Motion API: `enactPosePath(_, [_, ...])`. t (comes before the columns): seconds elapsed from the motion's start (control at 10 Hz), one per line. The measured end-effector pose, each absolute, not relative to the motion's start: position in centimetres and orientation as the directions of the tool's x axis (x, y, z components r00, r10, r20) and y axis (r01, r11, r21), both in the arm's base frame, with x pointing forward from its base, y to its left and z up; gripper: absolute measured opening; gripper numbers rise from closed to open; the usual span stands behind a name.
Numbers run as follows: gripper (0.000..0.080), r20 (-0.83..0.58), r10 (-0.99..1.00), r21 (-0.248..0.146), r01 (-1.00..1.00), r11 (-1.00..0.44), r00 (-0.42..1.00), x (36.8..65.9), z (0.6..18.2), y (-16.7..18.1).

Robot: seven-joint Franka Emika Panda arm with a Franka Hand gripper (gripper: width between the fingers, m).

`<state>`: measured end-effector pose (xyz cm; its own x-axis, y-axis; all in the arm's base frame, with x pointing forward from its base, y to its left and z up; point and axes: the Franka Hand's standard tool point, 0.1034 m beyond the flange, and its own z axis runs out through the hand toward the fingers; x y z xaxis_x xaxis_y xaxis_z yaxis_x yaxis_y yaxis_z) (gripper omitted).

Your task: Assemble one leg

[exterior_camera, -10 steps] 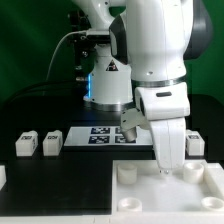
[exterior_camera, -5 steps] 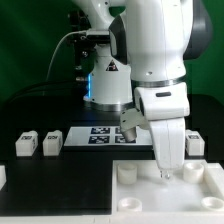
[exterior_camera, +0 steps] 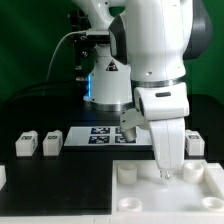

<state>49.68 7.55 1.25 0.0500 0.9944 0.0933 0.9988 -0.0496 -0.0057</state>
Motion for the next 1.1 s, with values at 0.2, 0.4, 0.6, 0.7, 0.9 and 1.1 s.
enactPosePath(0.2, [0.0649,0.093,0.983,0.005,0.987,-0.159,0.158,49.7,2.9,8.9])
enactPosePath(0.4, [0.0649,0.100,0.913,0.004,0.918,-0.397,0.395,49.2,5.0,11.4])
enactPosePath(0.6, [0.0649,0.116,0.783,-0.008,0.789,-0.615,0.611,49.1,6.0,13.7])
enactPosePath(0.7, [0.0649,0.128,0.729,-0.020,0.737,-0.676,0.672,48.9,5.8,13.6])
enactPosePath(0.9, [0.0649,0.123,0.551,-0.060,0.560,-0.826,0.825,48.9,5.8,13.7])
enactPosePath(1.1, [0.0649,0.102,0.346,-0.101,0.355,-0.929,0.933,47.3,5.2,15.3])
